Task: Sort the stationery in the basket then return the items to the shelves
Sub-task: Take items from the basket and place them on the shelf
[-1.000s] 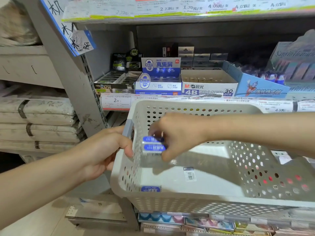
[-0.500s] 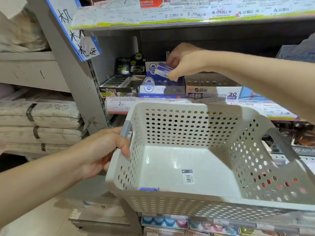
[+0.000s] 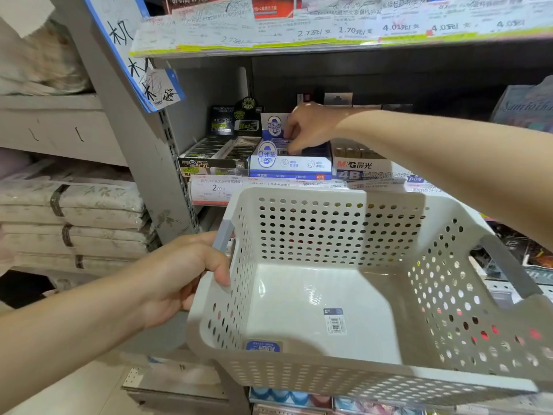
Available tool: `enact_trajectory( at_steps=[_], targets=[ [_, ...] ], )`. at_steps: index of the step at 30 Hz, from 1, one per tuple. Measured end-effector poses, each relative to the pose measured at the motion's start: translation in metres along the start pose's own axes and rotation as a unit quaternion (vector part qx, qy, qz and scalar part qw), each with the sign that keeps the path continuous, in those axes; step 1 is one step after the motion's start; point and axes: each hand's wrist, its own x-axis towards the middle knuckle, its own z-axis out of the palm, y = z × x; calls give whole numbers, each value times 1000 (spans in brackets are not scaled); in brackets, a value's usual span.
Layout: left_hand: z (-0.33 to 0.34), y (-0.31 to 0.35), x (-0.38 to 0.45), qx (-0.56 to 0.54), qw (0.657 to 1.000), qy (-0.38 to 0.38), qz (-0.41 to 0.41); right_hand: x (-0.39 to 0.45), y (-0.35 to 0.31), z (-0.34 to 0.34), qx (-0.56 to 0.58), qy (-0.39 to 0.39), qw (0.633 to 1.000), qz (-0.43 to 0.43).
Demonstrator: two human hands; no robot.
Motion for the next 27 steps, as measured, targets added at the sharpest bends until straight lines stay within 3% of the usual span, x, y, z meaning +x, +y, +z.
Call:
enact_trajectory(
  at_steps=[8,16,27],
  targets=[
    [1,-1,3,-5,1000,-4,-1,-4,3,7,-11,39,998,-43],
    [0,0,0,-10,1000,-2,-2,-3,9,-1,23,7,1000,11],
    [0,-2,-2,-5,1000,6,0,-8,8,9,64,45,997,18]
  ],
)
